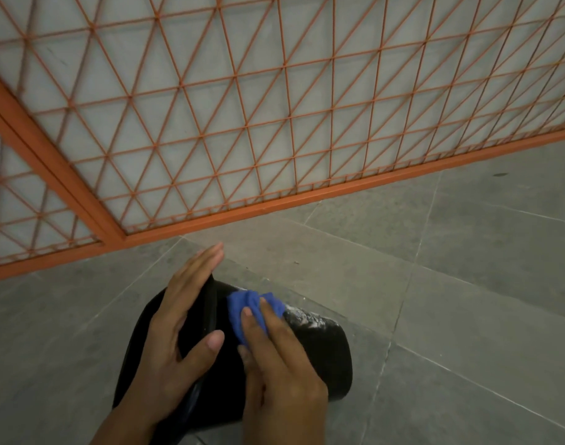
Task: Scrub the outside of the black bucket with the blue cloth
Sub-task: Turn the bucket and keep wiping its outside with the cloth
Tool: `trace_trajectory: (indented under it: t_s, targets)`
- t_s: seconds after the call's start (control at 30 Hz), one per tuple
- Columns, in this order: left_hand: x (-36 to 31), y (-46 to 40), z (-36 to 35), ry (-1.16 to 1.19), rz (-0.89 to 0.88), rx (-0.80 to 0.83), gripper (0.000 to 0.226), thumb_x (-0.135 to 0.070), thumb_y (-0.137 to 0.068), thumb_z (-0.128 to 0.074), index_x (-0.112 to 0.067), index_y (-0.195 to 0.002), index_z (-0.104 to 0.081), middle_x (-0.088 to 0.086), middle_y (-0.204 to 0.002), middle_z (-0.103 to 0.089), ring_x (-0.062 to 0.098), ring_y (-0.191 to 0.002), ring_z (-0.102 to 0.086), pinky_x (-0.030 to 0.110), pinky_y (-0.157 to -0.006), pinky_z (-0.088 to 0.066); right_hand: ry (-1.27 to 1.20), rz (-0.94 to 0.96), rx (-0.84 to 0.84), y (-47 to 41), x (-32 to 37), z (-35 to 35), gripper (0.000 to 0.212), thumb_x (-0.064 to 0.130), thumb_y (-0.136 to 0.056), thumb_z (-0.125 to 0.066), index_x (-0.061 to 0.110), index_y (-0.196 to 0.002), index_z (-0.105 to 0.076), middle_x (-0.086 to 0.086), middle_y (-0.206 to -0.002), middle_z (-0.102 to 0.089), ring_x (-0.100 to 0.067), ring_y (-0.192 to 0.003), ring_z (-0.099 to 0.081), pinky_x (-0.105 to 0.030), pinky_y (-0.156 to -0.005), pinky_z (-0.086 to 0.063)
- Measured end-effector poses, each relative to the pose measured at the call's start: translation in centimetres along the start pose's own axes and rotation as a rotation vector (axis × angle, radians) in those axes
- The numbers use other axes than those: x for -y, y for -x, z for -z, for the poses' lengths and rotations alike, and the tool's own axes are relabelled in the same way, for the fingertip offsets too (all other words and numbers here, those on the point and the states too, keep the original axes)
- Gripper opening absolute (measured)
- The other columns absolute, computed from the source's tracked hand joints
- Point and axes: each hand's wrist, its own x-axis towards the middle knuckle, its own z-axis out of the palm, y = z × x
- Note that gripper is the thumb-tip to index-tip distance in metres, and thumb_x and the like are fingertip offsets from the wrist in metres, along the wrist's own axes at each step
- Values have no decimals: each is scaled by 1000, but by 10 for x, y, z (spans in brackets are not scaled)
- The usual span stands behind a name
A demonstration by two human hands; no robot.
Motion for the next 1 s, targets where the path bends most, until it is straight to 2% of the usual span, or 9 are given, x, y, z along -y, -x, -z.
trace_trajectory:
  t_s: [0.07,0.2,0.33,0.43,0.6,0.7,0.77,0.87,1.0]
  targets:
    - [4,1,4,4,10,-25,81,-67,-83,-48,-13,-142,-37,-4,-152,-37,20,-143,-29,34,-115,-25,42,58,-17,3,5,-5,36,32,-95,-37,18,-106,-68,-2,-115,-65,-25,-108,-61,-33,-79,-56]
    - [9,1,6,18,50,-51,84,-68,-82,-49,-11,-142,-37,-3,-152,-37,19,-142,-30,33,-115,-26,113,52,-66,-6,3,-18,31,17,-84,-47,9,-105,-68,-9,-115,-65,-36,-114,-54,-43,-81,-54]
    - [12,2,7,15,12,-30,80,-68,-83,-48,-18,-144,-37,-3,-153,-36,21,-143,-29,34,-115,-25,16,73,-70,-2,2,-15,28,16,-83,-54,11,-107,-67,-7,-117,-63,-26,-115,-56,-34,-91,-51]
    - [13,0,6,4,28,-47,79,-68,-83,-48,-15,-141,-39,-3,-150,-39,21,-142,-32,32,-116,-25,-33,-6,-90,-12,-9,-19,28,3,-75,-67,6,-103,-69,-11,-110,-67,-27,-108,-61,-39,-83,-54]
    - [15,-2,7,18,-7,-22,75,-66,-84,-49,-21,-143,-39,-2,-151,-38,23,-142,-31,35,-115,-26,-47,88,-20,-1,6,-11,30,16,-82,-52,13,-108,-67,-5,-119,-63,-20,-116,-56,-31,-91,-50]
    - [16,-1,7,24,36,-52,77,-67,-82,-49,-18,-141,-41,-3,-150,-40,22,-142,-32,34,-115,-26,-121,-45,4,-16,-9,-15,27,3,-80,-59,8,-106,-69,-7,-115,-66,-23,-111,-59,-33,-94,-47]
    - [13,-2,4,11,20,-37,78,-66,-84,-48,-14,-142,-39,-2,-151,-39,22,-143,-30,33,-116,-23,-150,-144,7,-15,-15,-11,35,-4,-74,-65,9,-106,-69,-5,-115,-65,-20,-113,-58,-27,-97,-42]
    - [12,-2,4,17,-10,-4,78,-63,-85,-48,-12,-143,-37,-1,-152,-37,24,-143,-28,32,-117,-22,-114,-82,13,3,-6,-6,43,3,-66,-67,16,-107,-68,0,-118,-64,-12,-118,-53,-18,-101,-36]
    - [9,-1,5,49,58,-59,79,-63,-81,-51,-14,-141,-40,-5,-150,-40,19,-142,-31,30,-116,-24,-231,-144,128,-15,-19,-8,32,1,-79,-62,13,-109,-67,0,-117,-64,-11,-116,-55,-22,-102,-39]
